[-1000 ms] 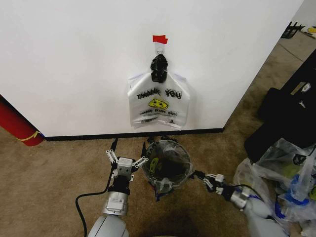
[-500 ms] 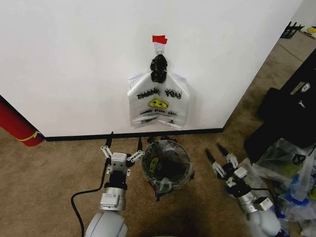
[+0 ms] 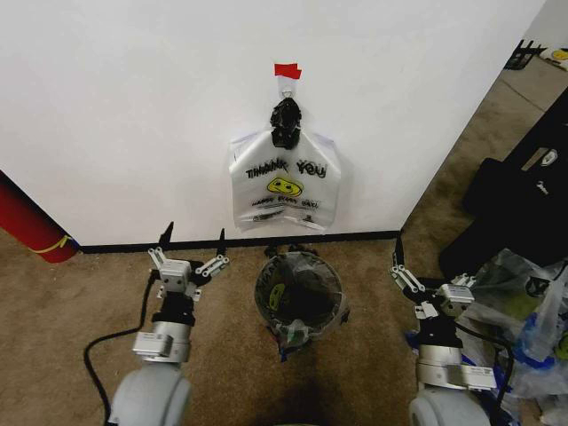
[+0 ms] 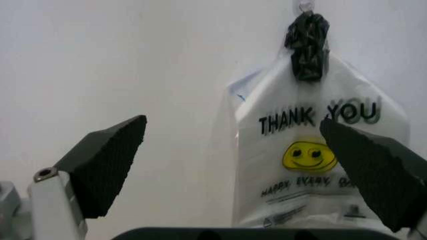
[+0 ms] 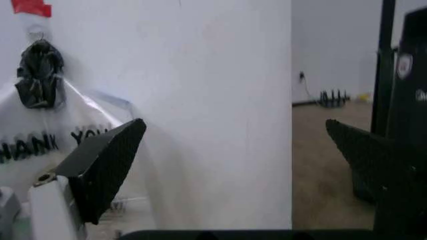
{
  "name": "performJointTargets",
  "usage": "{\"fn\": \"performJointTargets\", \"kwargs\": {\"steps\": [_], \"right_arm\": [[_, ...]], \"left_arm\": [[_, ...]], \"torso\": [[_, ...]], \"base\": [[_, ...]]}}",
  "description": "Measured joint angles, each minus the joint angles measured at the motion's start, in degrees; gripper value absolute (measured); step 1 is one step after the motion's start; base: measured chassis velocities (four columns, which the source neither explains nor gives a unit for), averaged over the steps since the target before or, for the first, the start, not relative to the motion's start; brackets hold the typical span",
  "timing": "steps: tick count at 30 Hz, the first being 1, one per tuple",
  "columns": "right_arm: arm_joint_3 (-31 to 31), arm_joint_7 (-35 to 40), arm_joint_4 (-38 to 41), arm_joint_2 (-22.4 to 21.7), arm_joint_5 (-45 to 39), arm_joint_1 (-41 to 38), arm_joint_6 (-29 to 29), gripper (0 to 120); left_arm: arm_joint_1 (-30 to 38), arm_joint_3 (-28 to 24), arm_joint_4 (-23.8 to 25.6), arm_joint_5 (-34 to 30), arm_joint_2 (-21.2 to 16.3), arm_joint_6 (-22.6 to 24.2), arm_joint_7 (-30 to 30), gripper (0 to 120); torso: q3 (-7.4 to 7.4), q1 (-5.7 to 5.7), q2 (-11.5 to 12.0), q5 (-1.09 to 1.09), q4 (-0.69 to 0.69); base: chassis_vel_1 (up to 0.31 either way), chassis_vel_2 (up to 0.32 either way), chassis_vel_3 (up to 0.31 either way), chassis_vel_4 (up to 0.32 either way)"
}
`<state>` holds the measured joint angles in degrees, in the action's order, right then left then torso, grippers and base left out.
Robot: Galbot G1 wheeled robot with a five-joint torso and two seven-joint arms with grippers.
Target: Pick up the garbage bag from the wall and place it over the trash bin.
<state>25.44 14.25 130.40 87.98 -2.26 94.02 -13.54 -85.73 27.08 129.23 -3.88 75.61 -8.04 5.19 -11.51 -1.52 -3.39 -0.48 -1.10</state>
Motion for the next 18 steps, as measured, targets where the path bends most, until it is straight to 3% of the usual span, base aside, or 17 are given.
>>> {"fn": "performJointTargets", "kwargs": {"steps": [7, 15, 18], "right_arm": [[-0.1, -0.1, -1.7, 1.8, 3.5, 1.3, 0.8, 100], [3.9, -10.3, -2.0, 4.2, 5.1, 2.6, -4.3, 100], [3.8, -10.7, -1.5, 4.2, 5.9, 3.8, -5.0, 100]], "left_arm": [[1.0, -0.8, -0.1, -3.2, -0.2, 0.1, 0.9, 100], [1.3, -1.7, -0.7, -3.4, -0.3, -1.9, 1.0, 100], [2.3, -2.4, -1.4, -3.8, -0.6, -2.0, 1.0, 100]], "torso": [[0.0, -0.01, 0.0, 0.02, -0.01], [0.0, 0.0, 0.0, 0.03, 0.0], [0.0, -0.01, 0.0, 0.01, 0.0]], "base": [[0.0, 0.0, 0.0, 0.0], [0.0, 0.0, 0.0, 0.0], [0.0, 0.0, 0.0, 0.0]]}}
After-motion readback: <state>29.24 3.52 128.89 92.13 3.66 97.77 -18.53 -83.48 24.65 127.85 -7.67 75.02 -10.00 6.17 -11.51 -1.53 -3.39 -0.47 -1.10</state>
